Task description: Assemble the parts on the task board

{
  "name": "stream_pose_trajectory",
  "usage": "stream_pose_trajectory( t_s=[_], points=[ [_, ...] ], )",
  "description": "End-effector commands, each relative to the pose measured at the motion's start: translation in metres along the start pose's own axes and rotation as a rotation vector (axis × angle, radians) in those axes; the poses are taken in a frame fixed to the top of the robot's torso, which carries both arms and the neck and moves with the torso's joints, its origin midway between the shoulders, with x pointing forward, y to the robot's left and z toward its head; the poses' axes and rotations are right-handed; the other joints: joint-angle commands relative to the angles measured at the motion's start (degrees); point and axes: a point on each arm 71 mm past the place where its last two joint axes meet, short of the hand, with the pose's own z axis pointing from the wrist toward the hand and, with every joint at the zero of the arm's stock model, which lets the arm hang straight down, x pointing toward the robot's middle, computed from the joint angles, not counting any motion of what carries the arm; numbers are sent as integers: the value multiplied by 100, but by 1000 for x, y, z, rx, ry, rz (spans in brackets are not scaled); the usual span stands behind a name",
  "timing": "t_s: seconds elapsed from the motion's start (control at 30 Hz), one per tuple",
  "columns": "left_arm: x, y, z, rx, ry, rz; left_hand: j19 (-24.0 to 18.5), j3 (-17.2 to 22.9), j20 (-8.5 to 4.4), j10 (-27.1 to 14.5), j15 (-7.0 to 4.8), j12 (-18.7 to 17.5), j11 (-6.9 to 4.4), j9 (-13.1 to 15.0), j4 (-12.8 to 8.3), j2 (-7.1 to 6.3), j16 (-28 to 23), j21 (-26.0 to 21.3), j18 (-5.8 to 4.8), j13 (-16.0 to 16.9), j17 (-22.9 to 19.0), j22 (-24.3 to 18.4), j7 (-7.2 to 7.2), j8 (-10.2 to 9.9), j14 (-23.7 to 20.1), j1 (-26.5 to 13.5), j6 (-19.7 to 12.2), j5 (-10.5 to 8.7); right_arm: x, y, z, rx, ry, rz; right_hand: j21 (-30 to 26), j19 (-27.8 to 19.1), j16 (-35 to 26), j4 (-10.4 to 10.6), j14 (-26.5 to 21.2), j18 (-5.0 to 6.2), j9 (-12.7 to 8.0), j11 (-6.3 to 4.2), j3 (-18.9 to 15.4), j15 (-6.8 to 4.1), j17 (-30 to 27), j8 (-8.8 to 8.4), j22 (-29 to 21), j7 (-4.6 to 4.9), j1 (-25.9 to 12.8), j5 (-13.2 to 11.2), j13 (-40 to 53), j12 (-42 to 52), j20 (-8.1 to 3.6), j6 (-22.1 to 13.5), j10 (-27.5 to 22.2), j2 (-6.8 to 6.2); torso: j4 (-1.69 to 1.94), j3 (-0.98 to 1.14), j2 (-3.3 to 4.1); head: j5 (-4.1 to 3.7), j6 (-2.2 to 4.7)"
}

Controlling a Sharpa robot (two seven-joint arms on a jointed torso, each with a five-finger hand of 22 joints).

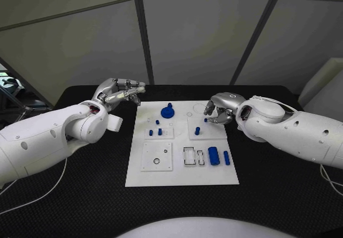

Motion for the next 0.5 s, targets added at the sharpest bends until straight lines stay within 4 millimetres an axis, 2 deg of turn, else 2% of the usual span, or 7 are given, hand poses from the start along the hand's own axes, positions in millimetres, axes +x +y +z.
stream_pose_trajectory(
  t_s=[0.03,0.23,0.5],
  points=[
    [2,-4,0,36,10,-78,-26,-30,15,-48,-3,38,-13,-7,-12,33,-30,-39,-103,-7,-13,-13,14,-29,-50,9,-31,-3,1,1,2,1,8,-28,62,-56,47,-10,23,-60,-1,24,47,56,27,1,41,15,12,7,6,26,10,-23,-42,-56,-4,-2,5,2,-11],
    [4,-4,0,41,19,-85,-26,-35,16,-57,-1,40,-10,-9,-14,34,-36,-48,-104,-8,-19,-20,17,-31,-54,11,-39,-1,6,1,5,5,27,-29,247,-45,239,-35,29,-81,4,28,107,60,201,8,253,26,48,29,8,38,19,-17,-32,-28,4,1,4,3,-35],
    [6,-4,-1,42,23,-88,-25,-39,17,-64,2,45,-7,-10,-15,41,-43,-58,-104,-9,-26,-28,21,-34,-57,13,-46,1,12,1,7,12,61,-30,488,-16,521,-66,53,-112,15,18,170,55,451,18,531,22,72,53,14,68,22,12,30,-6,-5,1,0,22,-56]
  ],
)
